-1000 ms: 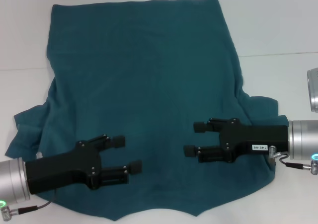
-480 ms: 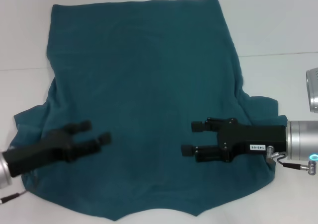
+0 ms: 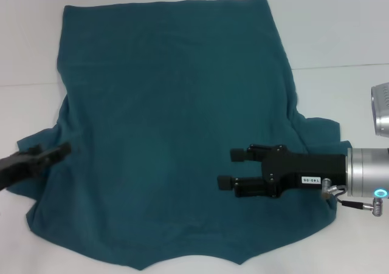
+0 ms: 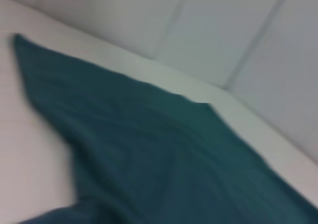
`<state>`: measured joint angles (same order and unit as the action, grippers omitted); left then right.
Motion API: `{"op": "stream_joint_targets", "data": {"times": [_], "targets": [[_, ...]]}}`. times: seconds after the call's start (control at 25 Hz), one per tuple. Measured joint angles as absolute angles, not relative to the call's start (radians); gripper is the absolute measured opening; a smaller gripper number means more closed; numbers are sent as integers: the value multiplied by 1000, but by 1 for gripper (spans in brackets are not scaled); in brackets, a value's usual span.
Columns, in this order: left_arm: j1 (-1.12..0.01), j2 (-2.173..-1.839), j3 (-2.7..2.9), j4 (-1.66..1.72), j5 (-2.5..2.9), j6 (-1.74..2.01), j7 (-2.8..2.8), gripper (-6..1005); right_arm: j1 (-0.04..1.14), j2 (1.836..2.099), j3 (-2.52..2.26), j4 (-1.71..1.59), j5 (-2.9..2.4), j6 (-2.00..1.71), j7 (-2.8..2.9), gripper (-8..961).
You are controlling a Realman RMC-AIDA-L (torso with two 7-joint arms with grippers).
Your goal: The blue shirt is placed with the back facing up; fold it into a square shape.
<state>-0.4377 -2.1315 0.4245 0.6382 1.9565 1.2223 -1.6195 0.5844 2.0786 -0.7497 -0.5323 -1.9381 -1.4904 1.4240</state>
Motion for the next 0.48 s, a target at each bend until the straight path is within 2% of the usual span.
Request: {"op": "stream_joint_targets", "data": {"times": [0.48], "targets": [[-434,-2127,398,650,1964,1081,-1642,892,581,2081,-735,-534,-1935,-1489,1425,896]]}}
